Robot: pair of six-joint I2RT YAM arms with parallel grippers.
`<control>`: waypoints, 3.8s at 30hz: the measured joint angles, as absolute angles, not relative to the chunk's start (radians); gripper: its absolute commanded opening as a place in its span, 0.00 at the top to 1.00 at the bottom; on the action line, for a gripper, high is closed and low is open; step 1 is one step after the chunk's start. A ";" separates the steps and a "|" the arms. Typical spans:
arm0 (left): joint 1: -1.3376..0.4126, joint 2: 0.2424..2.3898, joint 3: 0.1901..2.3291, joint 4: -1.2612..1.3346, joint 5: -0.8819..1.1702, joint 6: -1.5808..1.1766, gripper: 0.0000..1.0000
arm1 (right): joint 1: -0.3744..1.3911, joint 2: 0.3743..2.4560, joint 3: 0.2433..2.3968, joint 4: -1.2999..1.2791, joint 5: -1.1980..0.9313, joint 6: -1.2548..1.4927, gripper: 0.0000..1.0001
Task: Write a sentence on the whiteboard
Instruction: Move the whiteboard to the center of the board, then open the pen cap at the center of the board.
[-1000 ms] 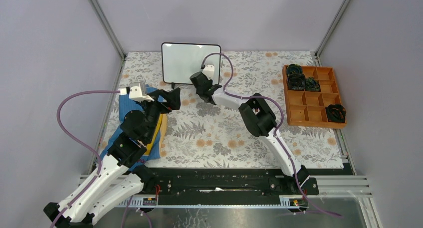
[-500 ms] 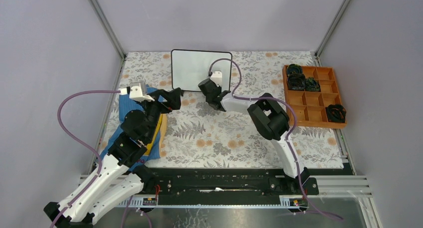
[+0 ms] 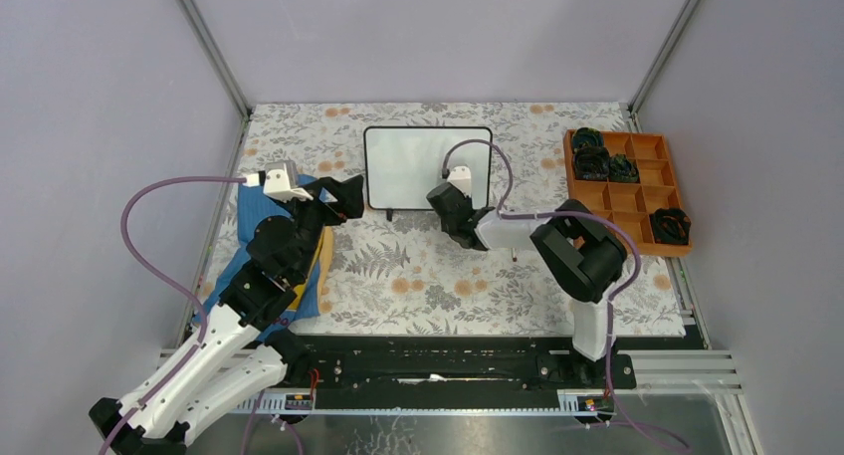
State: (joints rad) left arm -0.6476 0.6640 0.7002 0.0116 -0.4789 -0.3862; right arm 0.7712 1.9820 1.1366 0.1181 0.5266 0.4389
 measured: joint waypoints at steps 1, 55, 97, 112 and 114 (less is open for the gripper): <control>-0.648 0.666 0.700 0.012 -0.479 -0.386 0.01 | 0.771 1.963 1.108 0.128 0.519 0.429 1.00; -0.648 0.698 0.700 0.011 -0.455 -0.382 0.01 | 0.767 1.455 0.679 0.063 0.318 0.345 0.29; -0.648 0.695 0.673 0.060 -0.359 -0.374 0.01 | 0.455 1.291 0.614 -0.118 0.290 0.495 0.54; -0.648 0.699 0.673 0.060 -0.343 -0.371 0.01 | 0.412 1.451 0.644 -0.054 0.215 0.487 0.64; -0.648 0.699 0.673 0.060 -0.343 -0.371 0.01 | 0.408 1.458 0.644 -0.054 0.215 0.488 0.66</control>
State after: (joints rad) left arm -0.6476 0.6991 0.6735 0.0601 -0.3431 -0.3710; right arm 0.4080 1.4578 0.6441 -0.0536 0.2153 0.4877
